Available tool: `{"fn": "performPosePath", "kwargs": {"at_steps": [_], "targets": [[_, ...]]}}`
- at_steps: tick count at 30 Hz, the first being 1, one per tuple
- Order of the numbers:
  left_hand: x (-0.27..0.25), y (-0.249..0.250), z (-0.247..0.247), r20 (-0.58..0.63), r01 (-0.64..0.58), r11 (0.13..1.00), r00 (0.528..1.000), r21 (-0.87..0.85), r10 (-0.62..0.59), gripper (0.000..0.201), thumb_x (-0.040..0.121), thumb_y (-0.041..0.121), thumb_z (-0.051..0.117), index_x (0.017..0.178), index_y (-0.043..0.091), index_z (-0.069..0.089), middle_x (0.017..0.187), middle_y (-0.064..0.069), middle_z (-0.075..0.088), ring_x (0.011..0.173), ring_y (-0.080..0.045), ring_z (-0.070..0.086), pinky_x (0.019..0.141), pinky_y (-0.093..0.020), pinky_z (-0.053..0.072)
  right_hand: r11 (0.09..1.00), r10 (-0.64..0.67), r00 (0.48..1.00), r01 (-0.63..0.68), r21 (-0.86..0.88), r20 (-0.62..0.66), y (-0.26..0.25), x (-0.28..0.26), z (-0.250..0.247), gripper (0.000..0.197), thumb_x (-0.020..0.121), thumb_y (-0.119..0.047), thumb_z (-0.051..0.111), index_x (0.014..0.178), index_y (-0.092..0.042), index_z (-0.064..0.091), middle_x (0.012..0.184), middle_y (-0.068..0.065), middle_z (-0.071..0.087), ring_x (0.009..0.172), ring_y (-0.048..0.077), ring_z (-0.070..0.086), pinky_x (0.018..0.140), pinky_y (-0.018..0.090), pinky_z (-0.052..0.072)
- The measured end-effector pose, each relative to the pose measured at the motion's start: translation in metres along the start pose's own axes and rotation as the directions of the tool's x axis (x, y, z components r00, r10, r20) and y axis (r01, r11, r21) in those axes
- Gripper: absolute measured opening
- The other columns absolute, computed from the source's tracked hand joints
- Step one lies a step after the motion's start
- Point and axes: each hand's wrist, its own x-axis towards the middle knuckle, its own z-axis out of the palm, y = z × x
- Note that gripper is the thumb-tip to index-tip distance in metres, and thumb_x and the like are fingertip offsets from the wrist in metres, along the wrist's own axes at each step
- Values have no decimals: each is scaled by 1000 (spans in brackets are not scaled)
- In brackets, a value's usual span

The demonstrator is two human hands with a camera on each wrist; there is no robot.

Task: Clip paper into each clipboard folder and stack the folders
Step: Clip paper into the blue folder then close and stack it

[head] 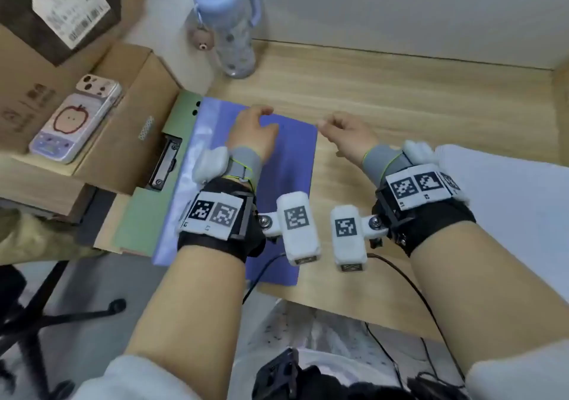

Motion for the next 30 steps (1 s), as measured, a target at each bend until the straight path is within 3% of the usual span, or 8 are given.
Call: {"fn": "performPosePath", "kwargs": {"at_steps": [4,7,11,14,18,21,26,30], "targets": [[-16,-41,-12,-213,190,920,970,341,-121,62,88,23,53,145,34,31,161,1,1,149,-18,5,117,-46,10,978,193,973,-201,53,129,31,-5,31,43,95,-38,49,133,-19,47,141,2,46,125,18,47,102,36,39],[-24,-60,-11,-279,299,892,937,339,-209,74,86,24,57,149,34,20,161,-3,-10,149,-24,-8,116,-51,6,946,271,953,-290,146,136,39,-7,45,47,95,-35,50,138,-18,42,144,5,43,119,17,48,102,37,42],[-27,-74,-14,-307,361,892,911,271,-275,79,85,24,59,151,28,15,161,-6,-6,149,-21,-4,117,-43,4,883,340,934,-357,306,107,41,-10,57,46,96,-25,50,139,-13,39,145,3,41,128,20,46,68,24,45],[-28,-78,-16,-307,360,892,912,275,-274,78,85,25,58,151,25,15,161,-5,-3,149,-19,-2,117,-42,3,847,352,930,-365,387,106,41,-8,59,44,97,-19,48,139,-11,39,130,-1,52,103,11,57,64,18,42],[-28,-80,-24,-298,370,895,909,249,-293,75,85,27,56,150,23,19,160,-4,5,149,-20,4,118,-42,6,824,342,936,-343,452,87,41,-12,59,40,98,-14,46,137,-8,40,90,-11,54,87,8,55,99,35,45],[-27,-79,-22,-287,384,896,904,222,-316,67,84,29,55,145,24,28,159,-6,10,147,-23,9,117,-42,7,789,360,928,-360,498,100,43,-14,57,51,96,-20,51,143,-12,33,114,-4,58,105,13,55,97,33,45],[-27,-56,6,-148,376,917,923,136,-356,59,83,31,54,138,24,35,151,-10,22,140,-29,16,115,-43,16,730,410,912,-327,601,-2,58,-27,32,52,96,-14,50,144,-11,30,115,2,53,80,6,58,57,14,48],[-37,-33,36,10,316,934,947,165,-322,67,87,31,53,147,26,25,157,-10,10,144,-29,10,116,-43,12,702,474,872,-289,651,-124,77,-38,1,57,95,-15,52,146,-10,28,122,6,54,101,17,55,65,20,45]]}}
